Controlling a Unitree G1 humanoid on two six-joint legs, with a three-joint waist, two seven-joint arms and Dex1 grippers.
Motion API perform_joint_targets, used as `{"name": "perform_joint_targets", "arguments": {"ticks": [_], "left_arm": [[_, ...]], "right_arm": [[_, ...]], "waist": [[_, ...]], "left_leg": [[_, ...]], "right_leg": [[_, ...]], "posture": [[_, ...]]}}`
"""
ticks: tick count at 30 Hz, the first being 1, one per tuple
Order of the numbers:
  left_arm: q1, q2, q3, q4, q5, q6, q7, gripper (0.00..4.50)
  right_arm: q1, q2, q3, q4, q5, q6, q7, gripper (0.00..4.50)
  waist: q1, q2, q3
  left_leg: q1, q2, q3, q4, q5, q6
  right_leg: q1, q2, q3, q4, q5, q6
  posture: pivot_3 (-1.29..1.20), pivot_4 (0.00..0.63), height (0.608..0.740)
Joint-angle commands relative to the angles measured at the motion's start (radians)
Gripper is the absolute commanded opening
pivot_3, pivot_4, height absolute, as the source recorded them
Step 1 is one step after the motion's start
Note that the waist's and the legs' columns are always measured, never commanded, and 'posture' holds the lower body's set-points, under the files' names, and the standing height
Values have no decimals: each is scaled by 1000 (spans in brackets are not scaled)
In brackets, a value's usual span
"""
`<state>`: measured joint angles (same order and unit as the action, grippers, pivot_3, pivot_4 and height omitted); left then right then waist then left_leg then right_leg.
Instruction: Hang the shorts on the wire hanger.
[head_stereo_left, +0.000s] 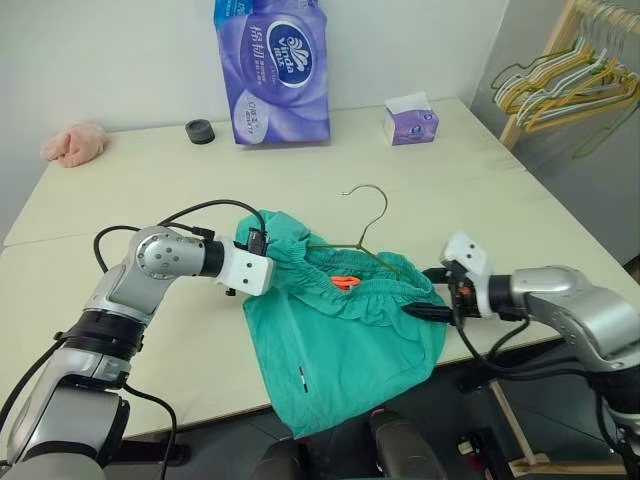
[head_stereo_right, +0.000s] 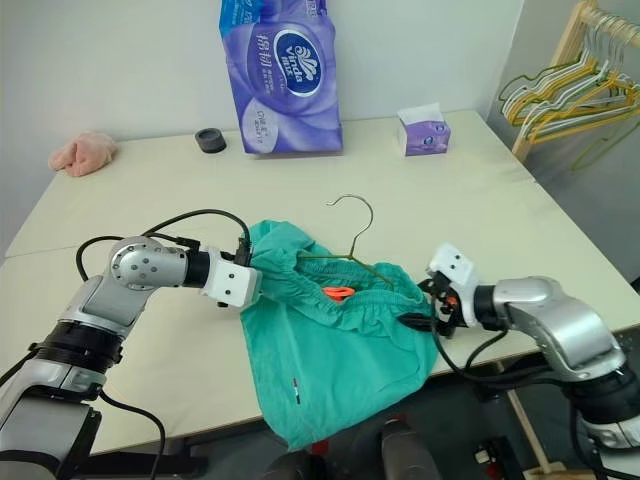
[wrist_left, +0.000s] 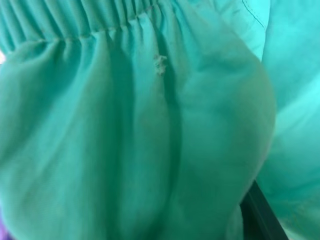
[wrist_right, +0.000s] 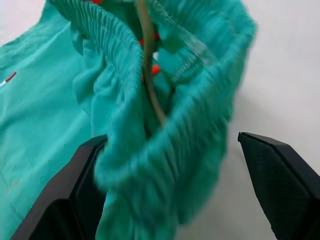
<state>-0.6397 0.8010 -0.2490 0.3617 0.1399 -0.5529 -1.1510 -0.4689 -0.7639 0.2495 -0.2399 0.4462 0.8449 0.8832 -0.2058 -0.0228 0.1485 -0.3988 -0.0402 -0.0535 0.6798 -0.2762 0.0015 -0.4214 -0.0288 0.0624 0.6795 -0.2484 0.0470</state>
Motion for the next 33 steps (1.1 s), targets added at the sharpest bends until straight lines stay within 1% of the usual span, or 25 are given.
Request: {"name": "perform_joint_targets", "arguments": {"ticks": [1, 2, 3, 4, 6, 7, 8, 10, 14, 21, 23, 25, 26, 28, 29, 31, 33], "left_arm": [[-5, 4, 21, -41, -43, 9, -1, 738], [-2, 4, 22, -46, -48, 12, -1, 738], [0, 4, 22, -51, -51, 15, 0, 738], [1, 5, 21, -54, -52, 18, 0, 738], [7, 7, 23, -63, -57, 24, 0, 738], [11, 8, 23, -68, -61, 27, -2, 738], [15, 10, 23, -71, -65, 29, -5, 738], [24, 15, 21, -80, -71, 31, -15, 738], [30, 20, 12, -86, -89, 29, -48, 729], [11, 4, -2, -79, -89, 26, -71, 720], [9, -9, 7, -87, -105, 80, -70, 720], [11, -25, 22, -108, -157, 146, -85, 1449], [14, -29, 25, -117, -176, 168, -96, 1641], [24, -43, 48, -131, -221, 232, -95, 2229], [28, -48, 66, -134, -248, 279, -92, 2573], [28, -44, 94, -112, -258, 307, -75, 3197], [28, -37, 127, -92, -298, 378, -79, 3804]], "right_arm": [[-63, 11, 53, 44, -39, -32, 65, 4134], [-78, 15, 68, 64, -50, -38, 77, 4134], [-89, 21, 78, 81, -59, -44, 86, 3749], [-95, 25, 82, 93, -66, -48, 92, 3532], [-112, 30, 90, 101, -67, -49, 118, 2918], [-119, 33, 90, 100, -65, -44, 129, 2490], [-125, 36, 90, 98, -65, -41, 138, 2198], [-128, 35, 87, 88, -66, -35, 151, 1423], [-130, 25, 82, 54, -60, -16, 173, 39], [-124, 14, 73, -7, -50, 22, 198, 0], [-120, 16, 68, -15, -48, 27, 195, 0], [-115, 22, 60, -21, -45, 33, 188, 0], [-113, 25, 55, -26, -43, 36, 184, 0], [-106, 30, 43, -35, -38, 45, 174, 0], [-102, 29, 37, -42, -35, 49, 172, 0], [-93, 24, 25, -51, -32, 56, 169, 0], [-84, 15, 11, -60, -26, 61, 169, 0]], "waist": [[2, 0, 0], [3, 0, 0], [4, 0, 0], [5, 0, 0], [5, 0, 0], [5, 0, 0], [4, 0, 0], [4, 0, 0], [4, 0, 0], [5, 0, 0], [5, 0, 0], [5, 0, 0], [4, 0, 0], [3, 0, 0], [3, 0, 0], [2, 0, 0], [1, 0, 0]], "left_leg": [[0, 0, 0, 0, 0, 0], [0, 0, 0, 0, 0, 0], [0, 0, 0, 0, 0, 0], [0, 0, 0, 0, 0, 0], [0, 0, 0, 0, 0, 0], [0, 0, 0, 0, 0, 0], [0, 0, 0, 0, 0, 0], [0, 0, 0, 0, 0, 0], [0, 0, 0, 0, 0, 0], [0, 0, 0, 0, 0, 0], [0, 0, 0, 0, 0, 0], [0, 0, 0, 0, 0, 0], [0, 0, 0, 0, 0, 0], [0, 0, 0, 0, 0, 0], [0, 0, 0, 0, 0, 0], [0, 0, -1, 0, 0, 0], [0, 0, -1, 0, 0, 0]], "right_leg": [[0, 0, 0, 0, 0, 0], [0, 0, 0, 0, 0, 0], [0, 0, 0, 0, 0, 0], [0, 0, 0, 0, 0, 0], [0, 0, 0, 0, 0, 0], [0, 0, 0, 0, 0, 0], [0, 0, 0, 0, 0, 0], [0, 0, 0, 0, 0, 0], [0, 0, 0, 0, 0, 0], [0, -1, 0, 0, 0, 0], [0, -1, 0, 0, 0, 0], [0, -1, 0, 0, 0, 0], [0, 0, 0, 0, 0, 0], [0, -1, 0, 0, 0, 0], [0, 0, 0, 0, 0, 0], [0, 0, 0, 0, 0, 0], [0, 0, 0, 0, 0, 0]], "posture": [[-233, 104, 740], [-230, 102, 740], [-229, 102, 740], [-226, 102, 740], [-225, 101, 740], [-225, 101, 740], [-225, 101, 740], [-227, 102, 740], [-235, 102, 740], [-242, 104, 740], [-243, 104, 740], [-244, 104, 740], [-244, 104, 740], [-244, 105, 740], [-244, 105, 740], [-243, 105, 740], [-242, 106, 740]]}}
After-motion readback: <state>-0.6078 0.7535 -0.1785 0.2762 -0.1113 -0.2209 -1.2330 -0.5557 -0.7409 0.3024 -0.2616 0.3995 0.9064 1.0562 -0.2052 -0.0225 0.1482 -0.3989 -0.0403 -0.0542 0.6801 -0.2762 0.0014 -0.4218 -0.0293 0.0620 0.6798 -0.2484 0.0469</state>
